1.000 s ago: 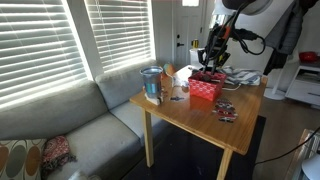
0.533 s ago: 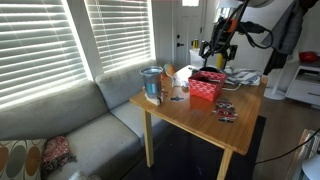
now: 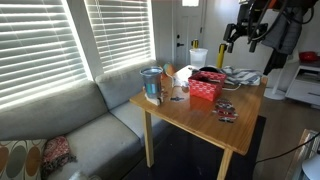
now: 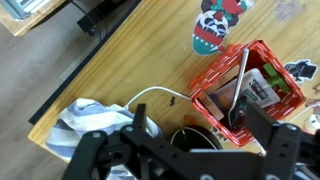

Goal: Pick up the toy car from the towel and put it in the red basket.

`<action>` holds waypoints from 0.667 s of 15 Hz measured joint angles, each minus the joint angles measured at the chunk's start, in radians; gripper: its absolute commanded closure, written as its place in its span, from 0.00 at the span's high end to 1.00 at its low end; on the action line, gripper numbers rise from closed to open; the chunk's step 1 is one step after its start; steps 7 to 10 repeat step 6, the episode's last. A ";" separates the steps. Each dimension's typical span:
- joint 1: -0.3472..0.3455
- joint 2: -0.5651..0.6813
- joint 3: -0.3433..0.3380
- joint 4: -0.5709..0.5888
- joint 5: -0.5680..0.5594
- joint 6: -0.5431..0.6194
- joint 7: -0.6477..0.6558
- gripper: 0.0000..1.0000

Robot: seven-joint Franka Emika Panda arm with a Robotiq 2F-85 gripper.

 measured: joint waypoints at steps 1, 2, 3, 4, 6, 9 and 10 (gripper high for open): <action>0.000 -0.025 -0.008 -0.002 -0.017 -0.015 -0.053 1.00; 0.000 -0.043 -0.016 -0.004 -0.027 -0.031 -0.091 1.00; 0.000 -0.055 -0.021 -0.006 -0.031 -0.037 -0.110 1.00; 0.000 -0.060 -0.022 -0.010 -0.032 -0.037 -0.120 1.00; 0.000 -0.061 -0.022 -0.017 -0.033 -0.037 -0.127 1.00; 0.000 -0.061 -0.022 -0.017 -0.033 -0.037 -0.127 1.00; 0.000 -0.061 -0.022 -0.017 -0.033 -0.037 -0.127 1.00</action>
